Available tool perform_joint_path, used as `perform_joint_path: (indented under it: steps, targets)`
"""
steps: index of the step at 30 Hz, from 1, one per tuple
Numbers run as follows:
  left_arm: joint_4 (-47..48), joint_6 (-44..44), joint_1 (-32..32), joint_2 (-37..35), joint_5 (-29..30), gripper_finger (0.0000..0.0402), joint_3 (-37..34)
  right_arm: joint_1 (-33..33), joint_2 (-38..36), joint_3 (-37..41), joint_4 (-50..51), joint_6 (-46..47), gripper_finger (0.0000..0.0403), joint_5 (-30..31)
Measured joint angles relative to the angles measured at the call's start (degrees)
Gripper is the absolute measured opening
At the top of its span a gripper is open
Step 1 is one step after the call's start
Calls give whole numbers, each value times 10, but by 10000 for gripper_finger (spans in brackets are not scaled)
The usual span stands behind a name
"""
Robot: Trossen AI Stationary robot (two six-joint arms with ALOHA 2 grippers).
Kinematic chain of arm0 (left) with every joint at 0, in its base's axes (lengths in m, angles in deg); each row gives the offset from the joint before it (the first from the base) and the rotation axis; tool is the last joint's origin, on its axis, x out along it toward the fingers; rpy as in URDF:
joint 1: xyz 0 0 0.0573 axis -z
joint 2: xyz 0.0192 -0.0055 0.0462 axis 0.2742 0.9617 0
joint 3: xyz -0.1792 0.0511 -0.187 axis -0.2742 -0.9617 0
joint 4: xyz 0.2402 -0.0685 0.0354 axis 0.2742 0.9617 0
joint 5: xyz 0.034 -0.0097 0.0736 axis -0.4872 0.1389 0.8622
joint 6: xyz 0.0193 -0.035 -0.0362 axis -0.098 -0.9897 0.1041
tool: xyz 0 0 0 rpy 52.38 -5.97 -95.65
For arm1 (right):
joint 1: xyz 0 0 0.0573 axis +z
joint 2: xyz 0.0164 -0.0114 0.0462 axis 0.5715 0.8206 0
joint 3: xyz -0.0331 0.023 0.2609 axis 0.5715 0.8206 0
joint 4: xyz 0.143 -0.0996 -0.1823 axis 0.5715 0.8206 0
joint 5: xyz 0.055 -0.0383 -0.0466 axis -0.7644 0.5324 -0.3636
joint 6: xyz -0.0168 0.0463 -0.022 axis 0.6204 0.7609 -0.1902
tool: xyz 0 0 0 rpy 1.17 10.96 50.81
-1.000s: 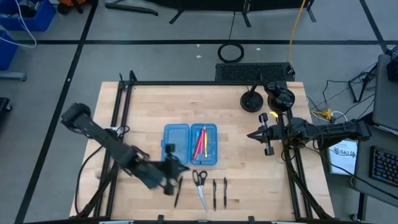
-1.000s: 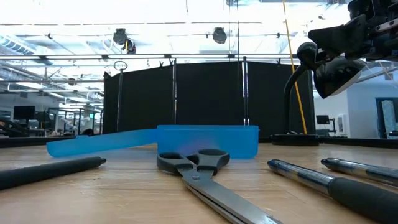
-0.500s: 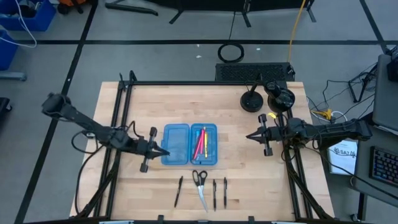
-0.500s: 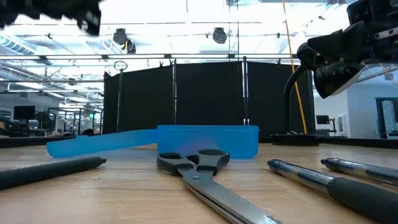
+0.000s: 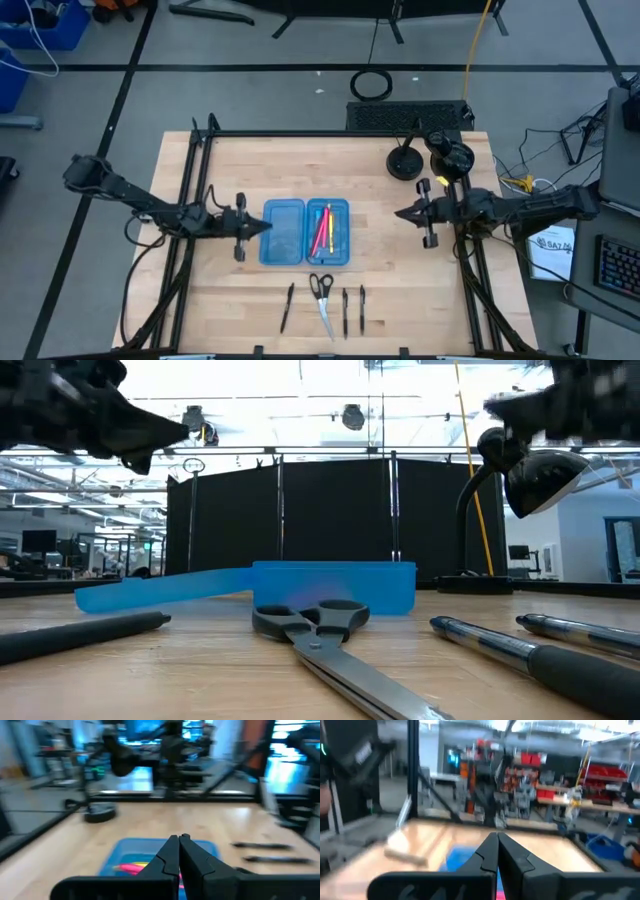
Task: Pick & place school supplies into a supply box
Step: Put the right black pen into the blue pencil box
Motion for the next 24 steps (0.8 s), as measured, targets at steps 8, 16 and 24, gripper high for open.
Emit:
perform_joint_path:
  steps: [8, 16, 24]
  targets:
    - [-15, 30, -34, 0, 96, 4, 0, 192, 204, -233, 184, 11, 0, 292]
    - [-42, 63, -92, 0, 159, 26, 0, 303, 471, -519, 495, 268, 0, 474]
    - [36, 62, -130, 1, 158, 5, 0, 297, 683, -787, 731, 585, 0, 359]
